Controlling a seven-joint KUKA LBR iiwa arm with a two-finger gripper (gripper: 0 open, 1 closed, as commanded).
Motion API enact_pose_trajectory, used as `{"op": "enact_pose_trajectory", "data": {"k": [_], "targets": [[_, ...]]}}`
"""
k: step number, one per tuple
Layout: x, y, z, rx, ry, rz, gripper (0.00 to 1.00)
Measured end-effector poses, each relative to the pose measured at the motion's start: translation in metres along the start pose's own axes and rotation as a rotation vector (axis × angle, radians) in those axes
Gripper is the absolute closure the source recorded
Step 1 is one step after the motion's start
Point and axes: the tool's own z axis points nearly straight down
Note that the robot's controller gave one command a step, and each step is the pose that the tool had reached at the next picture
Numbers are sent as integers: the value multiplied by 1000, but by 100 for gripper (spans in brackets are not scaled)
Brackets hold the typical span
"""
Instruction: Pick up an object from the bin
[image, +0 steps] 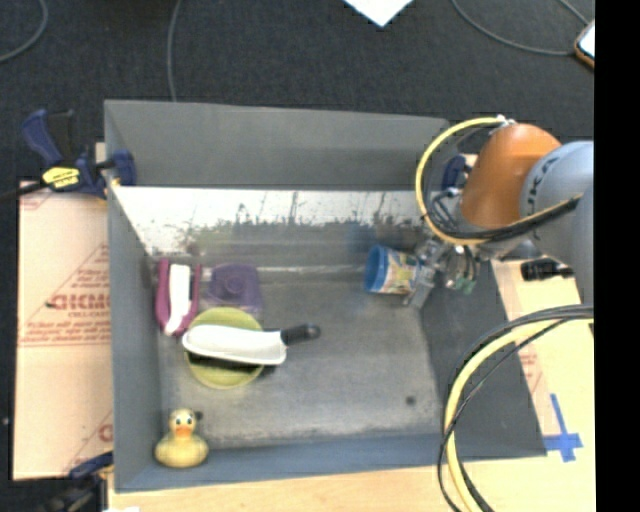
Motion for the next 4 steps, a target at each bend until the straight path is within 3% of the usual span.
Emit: {"op": "enact_pose_trajectory", "data": {"k": [2, 4], "targets": [[0, 0, -3, 1, 0, -2, 100], [-3, -1, -43, 1, -11, -2, 100]]}}
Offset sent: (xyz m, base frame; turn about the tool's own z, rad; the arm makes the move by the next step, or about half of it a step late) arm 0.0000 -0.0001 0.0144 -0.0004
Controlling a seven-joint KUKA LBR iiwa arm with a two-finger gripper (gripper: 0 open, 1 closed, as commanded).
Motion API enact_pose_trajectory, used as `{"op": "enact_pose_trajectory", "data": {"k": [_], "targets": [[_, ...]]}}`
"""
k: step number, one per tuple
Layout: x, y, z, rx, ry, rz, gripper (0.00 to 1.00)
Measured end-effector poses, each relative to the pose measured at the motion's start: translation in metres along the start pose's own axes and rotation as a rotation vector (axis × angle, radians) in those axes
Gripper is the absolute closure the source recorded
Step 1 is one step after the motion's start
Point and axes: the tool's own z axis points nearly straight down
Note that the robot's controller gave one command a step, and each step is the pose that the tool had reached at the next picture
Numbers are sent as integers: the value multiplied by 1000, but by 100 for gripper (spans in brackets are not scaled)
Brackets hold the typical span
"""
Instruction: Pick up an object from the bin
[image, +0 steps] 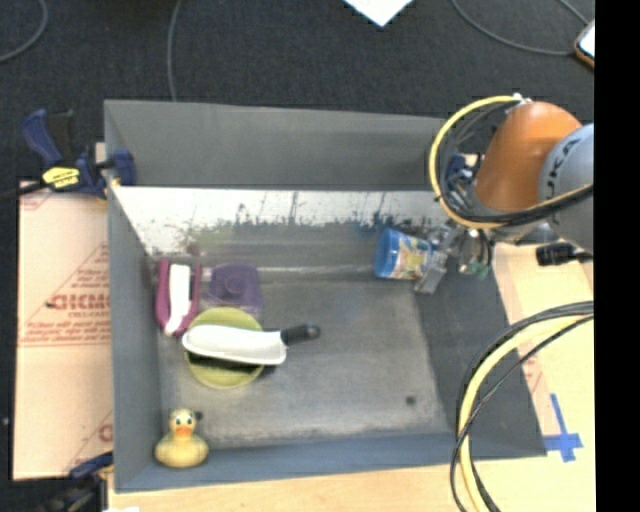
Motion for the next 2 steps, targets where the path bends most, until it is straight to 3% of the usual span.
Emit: {"op": "enact_pose_trajectory", "data": {"k": [1, 2], "targets": [[-1, -1, -3, 1, -4, -2, 100], [-5, -1, -61, 0, -11, -4, 100]]}}
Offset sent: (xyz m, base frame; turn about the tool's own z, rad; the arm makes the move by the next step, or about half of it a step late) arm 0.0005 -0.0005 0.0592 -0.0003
